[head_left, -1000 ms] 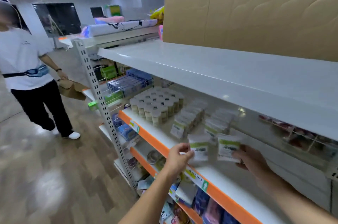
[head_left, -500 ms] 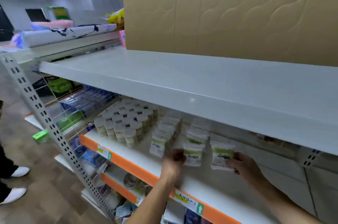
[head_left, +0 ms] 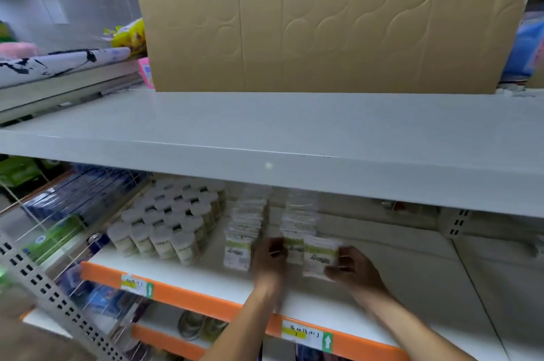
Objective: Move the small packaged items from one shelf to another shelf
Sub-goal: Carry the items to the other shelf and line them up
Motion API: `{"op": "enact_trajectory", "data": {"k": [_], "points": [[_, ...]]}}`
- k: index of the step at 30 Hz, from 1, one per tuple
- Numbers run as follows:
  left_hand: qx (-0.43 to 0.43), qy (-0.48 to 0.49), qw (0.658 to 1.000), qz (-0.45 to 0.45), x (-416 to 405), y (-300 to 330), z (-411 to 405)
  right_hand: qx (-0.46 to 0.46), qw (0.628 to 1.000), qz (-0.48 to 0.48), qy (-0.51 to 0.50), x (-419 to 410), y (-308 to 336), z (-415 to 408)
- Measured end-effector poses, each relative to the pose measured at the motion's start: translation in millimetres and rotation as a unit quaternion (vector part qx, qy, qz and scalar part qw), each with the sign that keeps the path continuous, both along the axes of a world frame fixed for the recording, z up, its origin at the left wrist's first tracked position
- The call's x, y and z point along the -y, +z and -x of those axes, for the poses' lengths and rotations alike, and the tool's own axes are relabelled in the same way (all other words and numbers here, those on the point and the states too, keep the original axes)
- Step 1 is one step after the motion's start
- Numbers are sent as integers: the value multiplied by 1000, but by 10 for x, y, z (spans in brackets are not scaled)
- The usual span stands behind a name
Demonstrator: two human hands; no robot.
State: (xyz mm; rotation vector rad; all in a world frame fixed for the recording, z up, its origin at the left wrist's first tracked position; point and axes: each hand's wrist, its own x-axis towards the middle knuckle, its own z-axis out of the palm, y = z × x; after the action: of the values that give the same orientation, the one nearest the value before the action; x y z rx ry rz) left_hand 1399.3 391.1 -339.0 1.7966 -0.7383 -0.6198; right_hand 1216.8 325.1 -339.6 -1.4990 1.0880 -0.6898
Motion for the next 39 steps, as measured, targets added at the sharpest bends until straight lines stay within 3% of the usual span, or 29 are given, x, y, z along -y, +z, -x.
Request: {"op": "enact_trajectory", "data": {"k": [4,11,26,34,39], "points": [[47,-15,998,-29,13,42,11,-8,1000,21,-17,-87,-72,-98],[-32,-3,999,-13,-230,35,19,-23,998,43,-29,-142,-96,-321],[24,-54,993,-98,-577,45,84,-69,989,64,-118,-186,-199,-685],[126,-171,964,-158,-635,133,223,-108,987,41,-111,-186,-120,-551],[196,-232,938,-168,-500,154,413,-197,976,73,-63,-98,34,-113]]}}
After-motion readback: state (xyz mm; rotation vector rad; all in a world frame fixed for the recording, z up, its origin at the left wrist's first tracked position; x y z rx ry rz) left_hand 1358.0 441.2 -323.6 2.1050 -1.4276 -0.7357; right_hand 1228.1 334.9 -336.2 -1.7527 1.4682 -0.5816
